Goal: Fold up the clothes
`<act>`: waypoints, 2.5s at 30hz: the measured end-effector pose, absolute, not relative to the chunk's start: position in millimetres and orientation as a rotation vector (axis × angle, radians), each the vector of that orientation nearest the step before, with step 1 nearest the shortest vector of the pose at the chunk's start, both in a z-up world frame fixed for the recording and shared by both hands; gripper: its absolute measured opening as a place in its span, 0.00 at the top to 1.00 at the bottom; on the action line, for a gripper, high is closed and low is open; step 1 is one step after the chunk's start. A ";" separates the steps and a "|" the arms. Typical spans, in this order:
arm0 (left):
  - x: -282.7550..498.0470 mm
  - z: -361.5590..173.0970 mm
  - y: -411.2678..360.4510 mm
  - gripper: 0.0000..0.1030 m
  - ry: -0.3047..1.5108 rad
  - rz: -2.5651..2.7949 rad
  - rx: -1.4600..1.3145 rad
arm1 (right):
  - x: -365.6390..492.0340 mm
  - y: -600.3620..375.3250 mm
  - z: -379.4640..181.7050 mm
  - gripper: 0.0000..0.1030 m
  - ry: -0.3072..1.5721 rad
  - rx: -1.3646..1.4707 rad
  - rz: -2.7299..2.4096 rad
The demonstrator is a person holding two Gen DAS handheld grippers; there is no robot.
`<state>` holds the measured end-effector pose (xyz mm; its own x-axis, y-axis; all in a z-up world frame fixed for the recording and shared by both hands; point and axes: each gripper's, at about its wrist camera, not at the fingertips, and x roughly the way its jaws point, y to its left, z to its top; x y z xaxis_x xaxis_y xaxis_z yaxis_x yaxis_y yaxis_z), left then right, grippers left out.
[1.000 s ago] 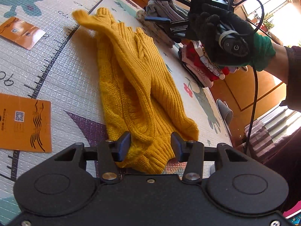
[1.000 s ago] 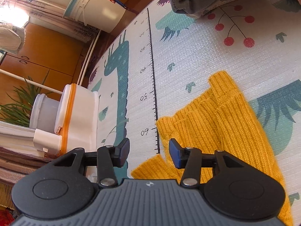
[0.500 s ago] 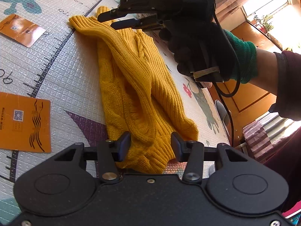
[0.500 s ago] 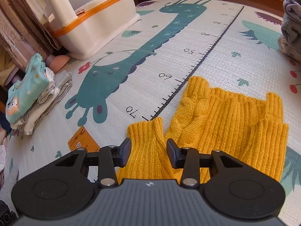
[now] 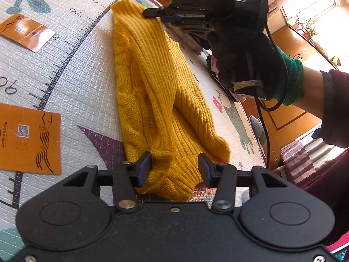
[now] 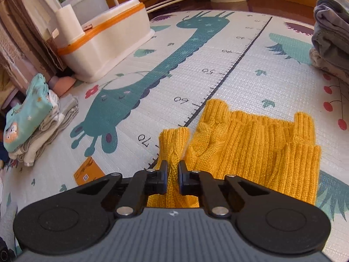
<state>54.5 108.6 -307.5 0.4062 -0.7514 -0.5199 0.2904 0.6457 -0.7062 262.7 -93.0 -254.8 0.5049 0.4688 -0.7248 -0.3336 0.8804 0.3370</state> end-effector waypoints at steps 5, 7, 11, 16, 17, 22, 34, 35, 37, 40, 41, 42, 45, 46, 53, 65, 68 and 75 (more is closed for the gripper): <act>52.4 -311.0 114.1 0.56 0.939 -0.695 -0.604 | 266.9 -124.8 -248.2 0.89 0.876 0.275 0.432; 53.7 -313.2 116.3 0.56 0.942 -0.694 -0.624 | 267.3 -128.3 -252.0 0.89 0.873 0.269 0.430; 56.1 -315.8 118.4 0.56 0.951 -0.686 -0.672 | 270.6 -131.7 -269.6 0.89 0.905 0.291 0.400; 57.1 -315.9 119.0 0.56 0.953 -0.674 -0.705 | 276.0 -130.0 -286.2 0.79 0.988 0.249 0.345; 57.1 -315.7 119.2 0.56 0.952 -0.672 -0.706 | 274.7 -131.6 -285.0 0.79 0.975 0.247 0.340; 54.1 -316.2 120.4 0.56 0.953 -0.650 -0.729 | 264.8 -130.9 -265.8 0.79 0.875 0.175 0.402; 43.7 -320.8 122.3 0.86 0.949 -0.550 -0.718 | 266.3 -73.9 -282.5 0.81 0.908 -0.143 0.562; 43.7 -320.4 122.0 0.86 0.955 -0.546 -0.722 | 268.8 -72.9 -285.8 0.81 0.919 -0.154 0.562; 44.8 -317.1 121.8 0.86 0.975 -0.539 -0.727 | 269.2 -67.3 -281.3 0.81 0.932 -0.183 0.556; 46.5 -299.0 120.1 0.82 0.972 -0.521 -0.642 | 269.6 -58.8 -274.1 0.79 0.951 -0.228 0.547; 45.6 -291.0 119.8 0.80 0.952 -0.514 -0.595 | 270.0 -61.5 -265.0 0.79 0.942 -0.196 0.559; 45.0 -283.3 119.6 0.80 0.934 -0.510 -0.553 | 270.4 -64.6 -255.4 0.79 0.932 -0.160 0.572; 46.7 -261.9 117.4 0.80 0.882 -0.508 -0.465 | 267.8 -71.0 -217.7 0.79 0.895 -0.235 0.612; 48.5 -256.2 115.4 0.80 0.869 -0.509 -0.444 | 266.5 -72.5 -205.7 0.79 0.885 -0.275 0.628; 72.0 -219.7 76.4 0.80 0.760 -0.514 -0.260 | 231.0 -108.4 -134.1 0.79 0.871 -0.571 0.790; 123.0 -249.5 25.8 0.80 0.816 -0.634 0.080 | 134.8 -179.9 -190.6 0.79 0.888 -0.506 0.880; 131.3 -264.4 22.1 0.80 0.852 -0.628 0.096 | 117.6 -177.7 -214.2 0.79 0.841 -0.463 0.902; 136.8 -275.5 18.3 0.78 0.861 -0.591 0.134 | 122.6 -174.3 -279.7 0.79 0.845 -0.393 0.815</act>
